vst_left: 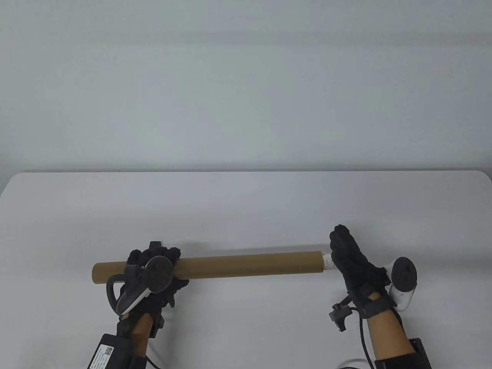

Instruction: Roll up map and store in mailing tube

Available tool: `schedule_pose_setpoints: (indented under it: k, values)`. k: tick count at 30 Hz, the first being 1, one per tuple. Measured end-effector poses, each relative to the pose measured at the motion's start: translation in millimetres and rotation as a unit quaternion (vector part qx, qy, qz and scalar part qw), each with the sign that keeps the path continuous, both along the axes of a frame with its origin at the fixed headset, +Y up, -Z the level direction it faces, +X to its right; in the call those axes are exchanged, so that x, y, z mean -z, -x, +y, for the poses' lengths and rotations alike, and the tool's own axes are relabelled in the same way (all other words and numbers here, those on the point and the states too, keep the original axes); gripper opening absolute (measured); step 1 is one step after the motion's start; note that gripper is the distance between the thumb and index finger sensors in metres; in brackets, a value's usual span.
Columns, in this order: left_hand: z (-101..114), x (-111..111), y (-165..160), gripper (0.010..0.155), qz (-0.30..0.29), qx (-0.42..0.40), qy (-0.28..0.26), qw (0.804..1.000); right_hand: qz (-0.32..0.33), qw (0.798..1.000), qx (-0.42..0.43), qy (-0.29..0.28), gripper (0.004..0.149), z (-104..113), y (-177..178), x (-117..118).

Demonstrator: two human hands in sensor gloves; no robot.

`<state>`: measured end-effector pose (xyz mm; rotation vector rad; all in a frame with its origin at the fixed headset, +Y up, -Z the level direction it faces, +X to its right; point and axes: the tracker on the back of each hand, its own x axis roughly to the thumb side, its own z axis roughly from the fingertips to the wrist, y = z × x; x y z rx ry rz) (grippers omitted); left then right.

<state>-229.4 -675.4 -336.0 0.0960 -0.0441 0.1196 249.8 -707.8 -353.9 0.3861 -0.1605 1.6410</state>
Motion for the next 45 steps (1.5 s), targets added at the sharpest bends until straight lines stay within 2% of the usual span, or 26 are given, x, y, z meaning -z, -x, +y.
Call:
schedule_pose_setpoints:
  k: [5, 7, 9, 14, 16, 18, 20, 22, 26, 28, 32, 35, 39, 40, 43, 45]
  values:
    - [2.8, -2.9, -18.5, 0.076, -0.016, 0.001, 0.001, 1.0, 0.036, 0.999, -0.018, -0.01, 0.092, 3.1, 27.1, -3.5]
    - [1.3, -1.0, -15.6, 0.076, -0.007, 0.003, 0.006, 1.0, 0.0, 0.999, -0.049, -0.006, 0.093, 4.9, 27.9, -2.3]
    - [-2.3, 0.9, -13.2, 0.076, -0.008, -0.01, 0.016, 1.0, 0.034, 0.997, -0.075, 0.006, 0.092, 6.4, 27.1, -0.3]
    - [-5.7, 3.6, -6.5, 0.076, 0.002, -0.004, 0.021, 1.0, -0.04, 0.989, -0.142, 0.023, 0.085, 26.4, 3.4, 5.0]
    - [-7.0, 4.2, -3.3, 0.076, 0.006, -0.003, 0.024, 1.0, -0.071, 0.978, -0.189, 0.045, 0.081, 36.3, -13.1, 6.9]
    - [-8.1, 4.8, -0.8, 0.076, 0.008, -0.003, 0.027, 1.0, -0.108, 0.958, -0.254, 0.079, 0.082, 42.9, -32.0, 9.1]
    - [-9.3, 5.4, 0.6, 0.076, 0.01, -0.004, 0.031, 0.999, -0.136, 0.922, -0.341, 0.126, 0.081, 42.1, -53.3, 12.2]
    - [-9.6, 5.5, 0.6, 0.076, 0.01, -0.003, 0.035, 0.999, -0.139, 0.876, -0.422, 0.188, 0.081, 34.7, -70.5, 13.4]
    - [-10.2, 6.2, -0.2, 0.076, 0.008, 0.0, 0.035, 0.999, -0.157, 0.799, -0.529, 0.241, 0.082, 7.5, -94.9, 13.2]
    - [-10.4, 6.4, -0.5, 0.076, 0.007, 0.001, 0.035, 0.999, -0.141, 0.773, -0.554, 0.277, 0.084, -10.9, -103.5, 13.1]
    - [-10.3, 6.2, -0.9, 0.076, 0.007, 0.003, 0.038, 0.999, -0.128, 0.751, -0.572, 0.303, 0.085, -37.6, -110.0, 13.7]
    - [-10.7, 6.3, -1.4, 0.076, 0.007, 0.005, 0.041, 0.999, -0.124, 0.754, -0.569, 0.303, 0.085, -48.2, -108.2, 15.9]
    - [-11.2, 6.5, -2.8, 0.076, 0.006, 0.009, 0.044, 0.999, -0.14, 0.74, -0.592, 0.288, 0.078, -51.3, -103.3, 19.6]
    - [-11.1, 6.4, -3.1, 0.076, 0.006, 0.011, 0.045, 0.999, -0.145, 0.746, -0.584, 0.285, 0.076, -51.6, -102.4, 20.1]
    - [-11.1, 6.5, -3.4, 0.076, 0.006, 0.013, 0.046, 0.999, -0.149, 0.741, -0.592, 0.279, 0.069, -51.3, -100.4, 20.3]
    - [-11.2, 6.3, -3.4, 0.076, 0.005, 0.013, 0.046, 0.999, -0.168, 0.73, -0.612, 0.256, 0.063, -50.6, -98.3, 19.4]
